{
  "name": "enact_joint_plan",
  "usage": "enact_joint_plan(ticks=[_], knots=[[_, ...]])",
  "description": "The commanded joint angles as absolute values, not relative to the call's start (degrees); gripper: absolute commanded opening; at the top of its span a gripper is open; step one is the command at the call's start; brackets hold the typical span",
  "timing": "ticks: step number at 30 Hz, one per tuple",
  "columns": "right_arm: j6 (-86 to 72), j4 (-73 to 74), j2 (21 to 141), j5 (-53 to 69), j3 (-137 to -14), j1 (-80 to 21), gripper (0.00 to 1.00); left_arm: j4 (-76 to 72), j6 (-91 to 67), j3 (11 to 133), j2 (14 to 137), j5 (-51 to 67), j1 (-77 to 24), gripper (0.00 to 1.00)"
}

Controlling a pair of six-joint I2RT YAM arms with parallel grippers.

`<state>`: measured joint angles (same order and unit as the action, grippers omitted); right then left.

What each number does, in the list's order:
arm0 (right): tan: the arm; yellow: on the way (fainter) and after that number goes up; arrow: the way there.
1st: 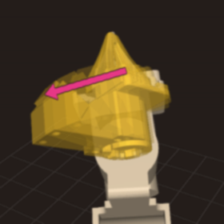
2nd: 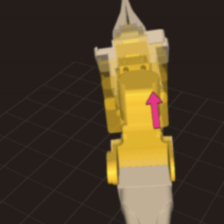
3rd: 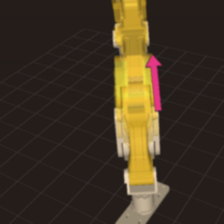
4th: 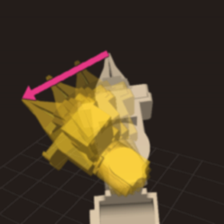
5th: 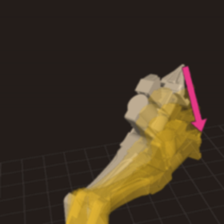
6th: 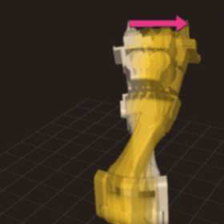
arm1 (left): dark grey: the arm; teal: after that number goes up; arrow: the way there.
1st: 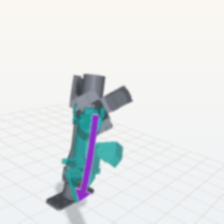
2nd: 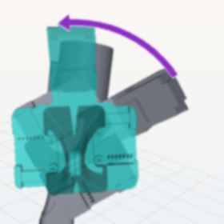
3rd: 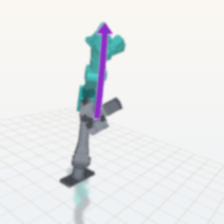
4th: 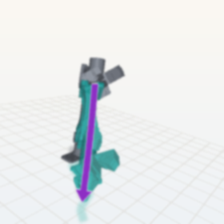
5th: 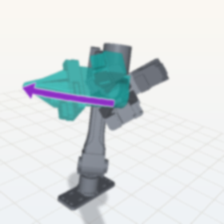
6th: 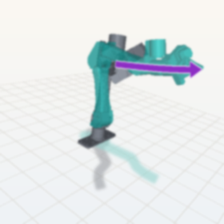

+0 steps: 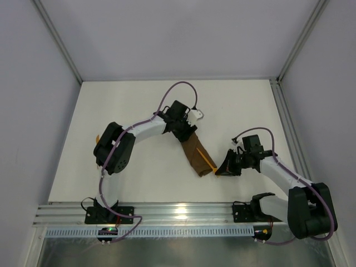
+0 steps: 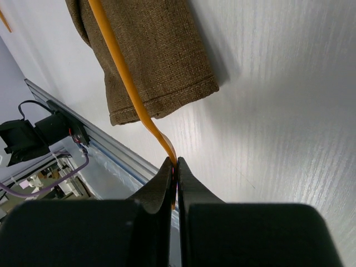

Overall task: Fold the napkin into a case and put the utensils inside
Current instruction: Stuff the fork into the folded napkin.

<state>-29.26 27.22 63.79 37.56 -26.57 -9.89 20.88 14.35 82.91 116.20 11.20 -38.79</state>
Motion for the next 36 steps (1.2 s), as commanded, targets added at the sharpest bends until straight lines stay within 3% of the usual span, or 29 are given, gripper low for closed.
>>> enact_joint_plan(ticks=[1,20,36], knots=[[-30.4,23.8,66.6,37.4,-28.2,-9.6,0.03,19.2,13.6,84.7,116.6,13.0,-38.8,0.55],[-34.3,13.5,82.2,36.6,-34.8,-10.6,0.03,19.6,13.7,84.6,116.9,13.9,-38.9,0.53],[-48.7,0.7,89.4,35.1,-35.2,-16.2,0.03,19.9,13.6,84.6,117.0,14.2,-38.9,0.53]])
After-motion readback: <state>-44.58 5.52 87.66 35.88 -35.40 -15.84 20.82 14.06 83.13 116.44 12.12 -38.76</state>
